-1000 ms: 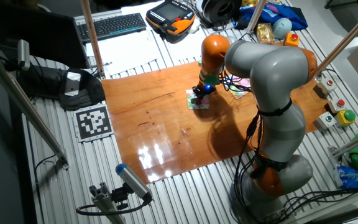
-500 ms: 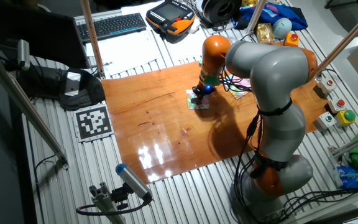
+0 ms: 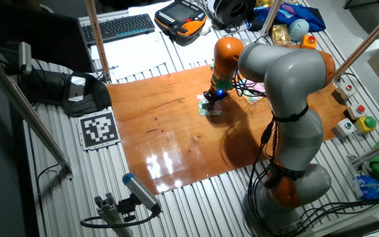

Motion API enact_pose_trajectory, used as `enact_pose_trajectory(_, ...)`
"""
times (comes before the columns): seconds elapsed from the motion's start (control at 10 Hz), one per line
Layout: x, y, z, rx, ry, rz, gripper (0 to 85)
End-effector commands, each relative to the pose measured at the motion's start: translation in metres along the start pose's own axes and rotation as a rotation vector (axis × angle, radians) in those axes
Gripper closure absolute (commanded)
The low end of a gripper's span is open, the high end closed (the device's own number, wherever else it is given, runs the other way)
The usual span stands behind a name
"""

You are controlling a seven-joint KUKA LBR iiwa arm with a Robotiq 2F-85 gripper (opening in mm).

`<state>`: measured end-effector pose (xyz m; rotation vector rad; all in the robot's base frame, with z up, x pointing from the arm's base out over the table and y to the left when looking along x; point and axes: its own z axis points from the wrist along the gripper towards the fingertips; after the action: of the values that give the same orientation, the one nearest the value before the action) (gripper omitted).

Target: Assemble one piece of a puzzle

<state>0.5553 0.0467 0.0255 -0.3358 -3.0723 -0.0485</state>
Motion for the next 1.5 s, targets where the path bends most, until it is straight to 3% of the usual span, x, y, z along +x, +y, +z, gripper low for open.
enact_pose_trajectory(0.0,0.0004,-0.0001,0.0010,-0.004,0.004,0.000,85.0)
enact_pose_trajectory(0.4,0.0003,0.0011,0.0018,-0.017,0.000,-0.001,85.0)
enact_pose_trajectory(0.7,-0.0003,-0.0012,-0.0027,0.020,-0.009,-0.002,85.0)
enact_pose_trajectory(1.4,-0.0015,-0.0044,-0.0075,0.040,-0.026,-0.003,85.0)
